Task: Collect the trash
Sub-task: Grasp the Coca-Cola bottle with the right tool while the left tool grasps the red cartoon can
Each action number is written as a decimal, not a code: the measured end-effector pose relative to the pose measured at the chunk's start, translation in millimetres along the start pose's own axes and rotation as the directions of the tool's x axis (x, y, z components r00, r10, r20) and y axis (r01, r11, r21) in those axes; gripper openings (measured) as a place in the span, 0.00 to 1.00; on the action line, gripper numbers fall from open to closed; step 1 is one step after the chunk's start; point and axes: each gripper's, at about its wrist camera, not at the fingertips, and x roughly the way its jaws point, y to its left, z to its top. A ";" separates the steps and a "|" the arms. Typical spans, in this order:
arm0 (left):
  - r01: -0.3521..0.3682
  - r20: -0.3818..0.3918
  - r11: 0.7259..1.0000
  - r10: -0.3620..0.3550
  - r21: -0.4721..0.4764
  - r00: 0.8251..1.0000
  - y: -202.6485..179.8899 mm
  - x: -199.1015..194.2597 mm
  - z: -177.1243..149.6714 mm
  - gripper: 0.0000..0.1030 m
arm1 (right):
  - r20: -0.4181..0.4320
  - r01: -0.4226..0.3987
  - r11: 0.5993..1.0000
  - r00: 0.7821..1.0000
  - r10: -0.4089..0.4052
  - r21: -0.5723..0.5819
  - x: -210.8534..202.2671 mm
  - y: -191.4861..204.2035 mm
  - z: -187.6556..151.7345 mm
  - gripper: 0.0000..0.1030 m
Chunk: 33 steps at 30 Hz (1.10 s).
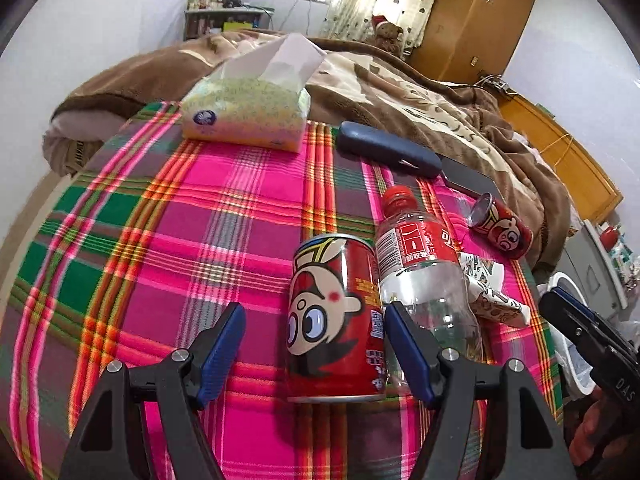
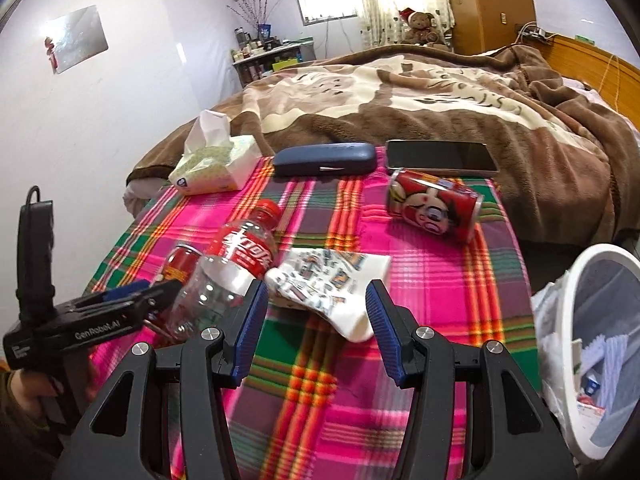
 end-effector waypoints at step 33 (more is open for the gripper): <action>-0.023 0.005 0.995 0.024 -0.095 1.000 72.8 -4.8 0.5 0.64 | -0.165 -0.072 0.997 0.984 0.066 -0.032 79.8 73.0 18.7 0.66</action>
